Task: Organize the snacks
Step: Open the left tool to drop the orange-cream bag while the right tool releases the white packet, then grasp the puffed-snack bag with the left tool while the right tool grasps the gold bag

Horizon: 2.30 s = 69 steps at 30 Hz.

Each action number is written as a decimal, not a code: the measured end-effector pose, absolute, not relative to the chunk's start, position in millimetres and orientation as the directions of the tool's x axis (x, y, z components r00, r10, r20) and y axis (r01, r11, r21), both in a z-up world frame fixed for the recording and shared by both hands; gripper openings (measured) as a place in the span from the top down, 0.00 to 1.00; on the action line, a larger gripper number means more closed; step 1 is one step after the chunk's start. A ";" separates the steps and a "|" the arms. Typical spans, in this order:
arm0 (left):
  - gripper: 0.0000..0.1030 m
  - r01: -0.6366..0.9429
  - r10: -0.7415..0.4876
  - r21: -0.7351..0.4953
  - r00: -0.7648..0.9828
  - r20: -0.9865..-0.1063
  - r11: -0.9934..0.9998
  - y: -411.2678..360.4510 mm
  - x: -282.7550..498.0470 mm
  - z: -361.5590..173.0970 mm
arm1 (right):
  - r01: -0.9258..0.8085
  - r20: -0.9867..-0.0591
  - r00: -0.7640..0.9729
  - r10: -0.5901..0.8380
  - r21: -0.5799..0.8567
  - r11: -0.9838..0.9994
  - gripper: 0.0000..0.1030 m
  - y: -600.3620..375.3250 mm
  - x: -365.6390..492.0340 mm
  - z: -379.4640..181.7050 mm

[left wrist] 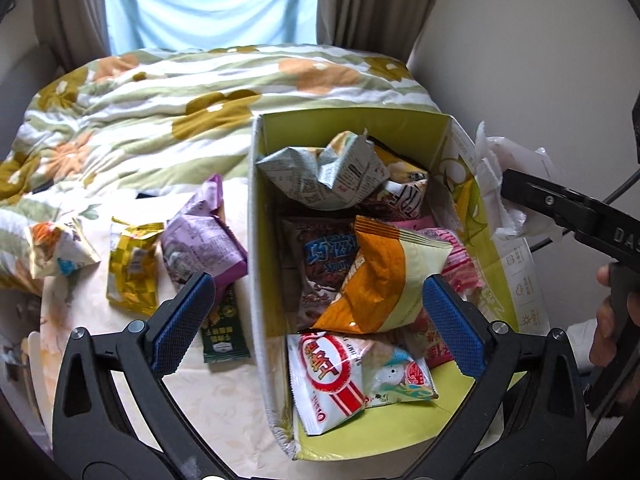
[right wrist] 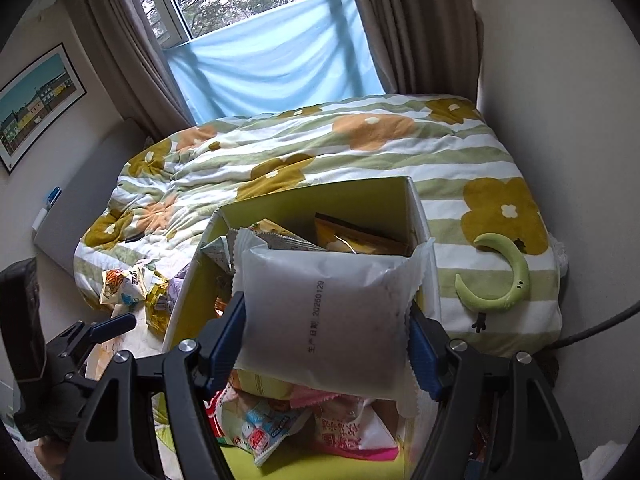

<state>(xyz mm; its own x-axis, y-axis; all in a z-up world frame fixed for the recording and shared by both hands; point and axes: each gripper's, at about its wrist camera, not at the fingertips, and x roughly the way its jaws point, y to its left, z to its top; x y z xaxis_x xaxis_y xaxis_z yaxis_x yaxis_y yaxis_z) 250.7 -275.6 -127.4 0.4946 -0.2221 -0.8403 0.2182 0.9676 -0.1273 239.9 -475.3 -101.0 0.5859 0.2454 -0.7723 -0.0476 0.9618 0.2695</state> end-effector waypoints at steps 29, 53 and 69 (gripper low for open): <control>0.01 0.083 -0.141 -0.113 0.579 -0.803 0.990 -198.5 190.4 -89.6 | -0.157 -0.723 0.625 0.295 0.253 0.955 0.03 -443.0 216.2 -75.5; 0.01 0.003 -0.141 -0.169 0.559 -0.817 0.986 43.3 238.5 -96.0 | -0.175 -0.694 0.638 0.333 0.291 0.941 0.03 -242.9 220.4 -65.0; 0.01 0.124 -0.324 -0.300 0.370 -0.871 0.946 125.3 357.8 -196.6 | -0.011 -0.805 0.541 0.242 0.281 0.960 0.03 -137.8 275.4 -150.1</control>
